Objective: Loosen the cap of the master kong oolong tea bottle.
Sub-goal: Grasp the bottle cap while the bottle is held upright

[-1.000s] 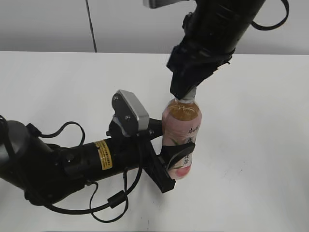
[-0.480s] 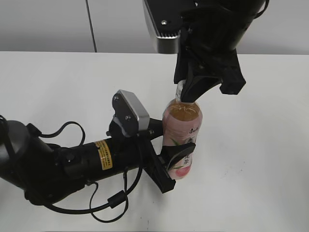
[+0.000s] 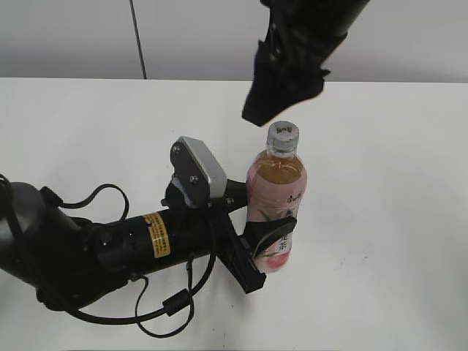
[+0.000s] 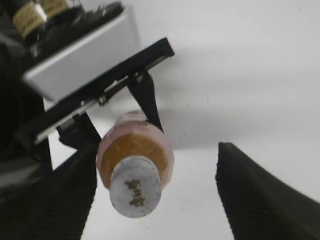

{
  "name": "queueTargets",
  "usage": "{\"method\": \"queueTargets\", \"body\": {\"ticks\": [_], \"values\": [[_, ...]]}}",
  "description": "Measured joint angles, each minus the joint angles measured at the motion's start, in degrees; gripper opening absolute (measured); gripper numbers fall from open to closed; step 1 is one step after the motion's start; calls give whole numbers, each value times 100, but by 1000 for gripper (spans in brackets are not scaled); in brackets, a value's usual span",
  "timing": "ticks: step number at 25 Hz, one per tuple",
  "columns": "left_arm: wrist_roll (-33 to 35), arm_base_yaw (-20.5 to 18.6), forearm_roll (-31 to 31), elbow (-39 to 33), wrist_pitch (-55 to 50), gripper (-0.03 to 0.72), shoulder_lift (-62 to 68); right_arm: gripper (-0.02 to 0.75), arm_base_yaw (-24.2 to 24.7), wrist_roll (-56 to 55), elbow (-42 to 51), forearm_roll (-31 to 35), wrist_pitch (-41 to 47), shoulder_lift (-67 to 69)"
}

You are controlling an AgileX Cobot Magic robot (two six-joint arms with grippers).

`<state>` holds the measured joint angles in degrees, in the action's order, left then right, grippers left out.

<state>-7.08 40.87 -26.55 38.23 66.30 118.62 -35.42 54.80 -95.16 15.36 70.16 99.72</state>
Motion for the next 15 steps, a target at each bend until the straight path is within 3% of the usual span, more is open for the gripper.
{"method": "queueTargets", "body": {"ticks": [8,15], "values": [[0,0,-6,0,0,378,0,573,0,-5196,-498,-254,-4,0],[0,0,-6,0,0,377,0,571,0,-5959,63,-420,-7,0]]}}
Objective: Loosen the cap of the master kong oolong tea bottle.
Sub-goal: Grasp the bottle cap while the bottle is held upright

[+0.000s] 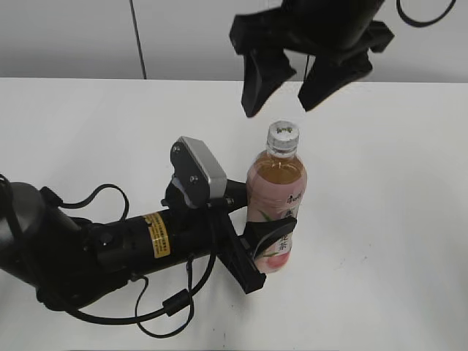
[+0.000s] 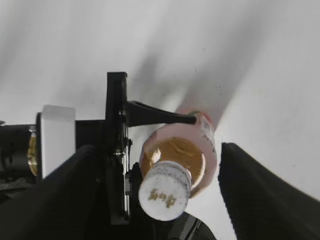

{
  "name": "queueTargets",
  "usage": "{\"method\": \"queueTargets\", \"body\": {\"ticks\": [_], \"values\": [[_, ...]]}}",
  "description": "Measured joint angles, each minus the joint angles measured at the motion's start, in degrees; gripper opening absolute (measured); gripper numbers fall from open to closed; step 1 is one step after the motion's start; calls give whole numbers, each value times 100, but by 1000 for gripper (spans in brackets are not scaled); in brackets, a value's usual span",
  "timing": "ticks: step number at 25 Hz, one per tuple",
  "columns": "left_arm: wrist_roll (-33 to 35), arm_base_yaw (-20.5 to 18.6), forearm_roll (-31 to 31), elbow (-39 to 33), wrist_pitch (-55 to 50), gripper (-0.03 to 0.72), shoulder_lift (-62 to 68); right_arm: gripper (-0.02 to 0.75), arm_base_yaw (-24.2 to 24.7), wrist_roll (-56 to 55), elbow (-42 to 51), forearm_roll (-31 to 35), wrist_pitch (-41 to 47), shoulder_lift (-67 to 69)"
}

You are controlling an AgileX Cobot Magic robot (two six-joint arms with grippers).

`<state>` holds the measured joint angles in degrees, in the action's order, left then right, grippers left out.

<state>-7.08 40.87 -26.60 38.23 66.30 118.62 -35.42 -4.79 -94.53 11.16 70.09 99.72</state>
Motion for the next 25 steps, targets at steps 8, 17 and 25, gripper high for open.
{"method": "queueTargets", "body": {"ticks": [8,17,25], "values": [[0,0,0,0,0,377,0,542,0,-30,520,-19,6,0],[0,0,0,0,0,377,0,273,0,585,520,85,-7,0],[-14,0,10,0,0,377,0,273,0,5291,520,167,-18,-17]]}}
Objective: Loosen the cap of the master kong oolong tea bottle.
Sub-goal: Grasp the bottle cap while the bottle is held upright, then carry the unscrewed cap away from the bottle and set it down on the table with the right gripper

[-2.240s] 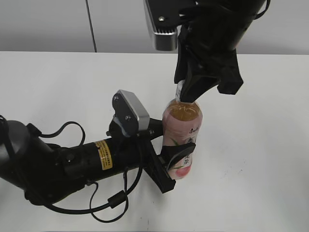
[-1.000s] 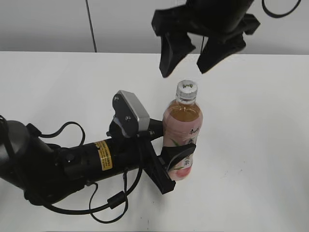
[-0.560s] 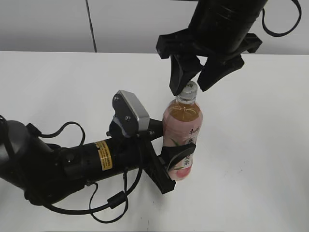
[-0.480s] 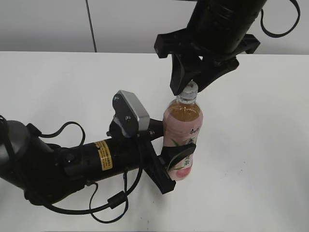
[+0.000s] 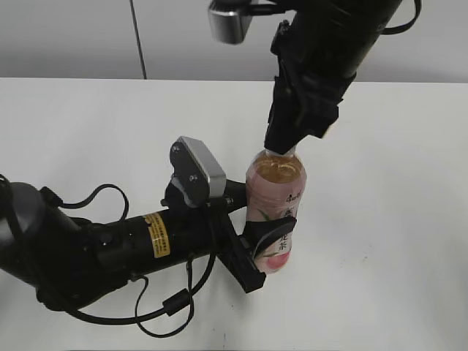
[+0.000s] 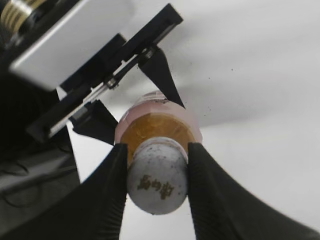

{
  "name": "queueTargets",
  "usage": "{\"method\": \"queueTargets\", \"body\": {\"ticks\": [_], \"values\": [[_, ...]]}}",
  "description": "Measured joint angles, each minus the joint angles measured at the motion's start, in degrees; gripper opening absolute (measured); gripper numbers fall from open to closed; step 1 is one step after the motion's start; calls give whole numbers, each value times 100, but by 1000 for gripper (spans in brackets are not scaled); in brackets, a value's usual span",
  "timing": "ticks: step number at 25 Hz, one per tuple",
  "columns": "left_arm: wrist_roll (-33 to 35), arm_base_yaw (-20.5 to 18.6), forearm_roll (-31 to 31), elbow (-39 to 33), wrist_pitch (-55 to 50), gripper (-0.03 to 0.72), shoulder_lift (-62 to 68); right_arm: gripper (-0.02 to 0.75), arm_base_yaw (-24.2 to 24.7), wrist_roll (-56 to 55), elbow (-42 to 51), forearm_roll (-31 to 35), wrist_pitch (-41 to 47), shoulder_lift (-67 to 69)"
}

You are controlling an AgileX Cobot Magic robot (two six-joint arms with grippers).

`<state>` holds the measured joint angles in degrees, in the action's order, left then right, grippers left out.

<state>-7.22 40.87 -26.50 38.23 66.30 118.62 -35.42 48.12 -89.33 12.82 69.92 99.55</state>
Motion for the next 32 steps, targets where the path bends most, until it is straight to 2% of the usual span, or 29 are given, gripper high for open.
{"method": "queueTargets", "body": {"ticks": [4,6,13,16,18,20,25,29,32], "values": [[-18,-5,5,0,-5,377,0,273,0,2334,0,-133,31,0],[-25,-5,18,0,-5,377,0,273,0,2880,0,-219,31,0],[-43,-10,51,0,-5,376,0,273,-9,3081,-193,-240,86,0],[-5,-10,6,0,0,376,0,272,4,2671,-546,138,34,-21],[-5,-10,-5,0,0,376,0,272,4,1986,-761,467,23,-120],[-5,-10,-5,0,0,376,0,272,4,632,-876,316,15,-243],[-5,-10,-40,0,0,376,0,272,253,-3027,-695,-1538,20,-310],[-5,-10,-44,0,0,376,0,272,851,-4522,10,-1562,9,-310],[-5,-10,-47,0,0,376,0,272,1237,-4812,861,-1525,4,-310]]}}
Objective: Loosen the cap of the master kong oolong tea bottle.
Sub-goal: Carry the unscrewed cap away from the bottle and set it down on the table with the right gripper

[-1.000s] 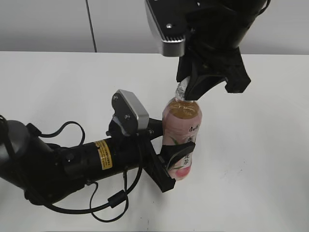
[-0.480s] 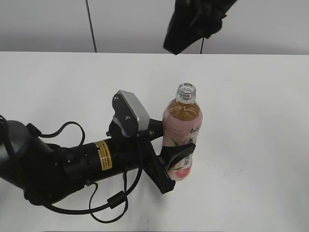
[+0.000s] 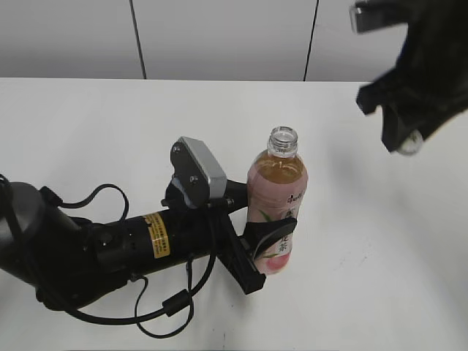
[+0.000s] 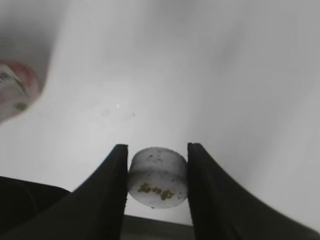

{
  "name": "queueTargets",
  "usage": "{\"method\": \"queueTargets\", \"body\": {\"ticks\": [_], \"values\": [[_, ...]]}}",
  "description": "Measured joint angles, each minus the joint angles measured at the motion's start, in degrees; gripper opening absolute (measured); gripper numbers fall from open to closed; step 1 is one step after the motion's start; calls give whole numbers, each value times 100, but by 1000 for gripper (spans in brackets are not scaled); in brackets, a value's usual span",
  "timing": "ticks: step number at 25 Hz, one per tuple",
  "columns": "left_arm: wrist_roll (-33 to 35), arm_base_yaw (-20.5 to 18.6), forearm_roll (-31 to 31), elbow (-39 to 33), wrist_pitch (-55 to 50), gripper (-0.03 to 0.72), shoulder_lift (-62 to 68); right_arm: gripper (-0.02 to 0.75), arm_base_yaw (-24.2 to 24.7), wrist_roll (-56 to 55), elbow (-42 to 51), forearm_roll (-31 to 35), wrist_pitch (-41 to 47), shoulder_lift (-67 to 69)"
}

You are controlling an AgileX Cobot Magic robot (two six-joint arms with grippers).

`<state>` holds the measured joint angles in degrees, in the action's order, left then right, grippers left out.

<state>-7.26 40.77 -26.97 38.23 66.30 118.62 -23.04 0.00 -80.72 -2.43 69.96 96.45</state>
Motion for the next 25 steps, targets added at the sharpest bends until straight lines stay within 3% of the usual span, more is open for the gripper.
{"method": "queueTargets", "body": {"ticks": [3,10,14,20,25], "values": [[0,0,0,0,5,376,0,272,256,-132,839,5,-110,0],[0,0,-4,0,5,376,0,272,511,-241,2254,106,-1629,186],[0,0,-11,0,5,376,0,272,511,-236,2507,124,-2181,652],[0,0,-11,0,5,376,0,276,511,-145,2518,243,-2315,1133],[0,0,-13,0,5,376,0,531,511,202,2518,524,-2331,1154]]}}
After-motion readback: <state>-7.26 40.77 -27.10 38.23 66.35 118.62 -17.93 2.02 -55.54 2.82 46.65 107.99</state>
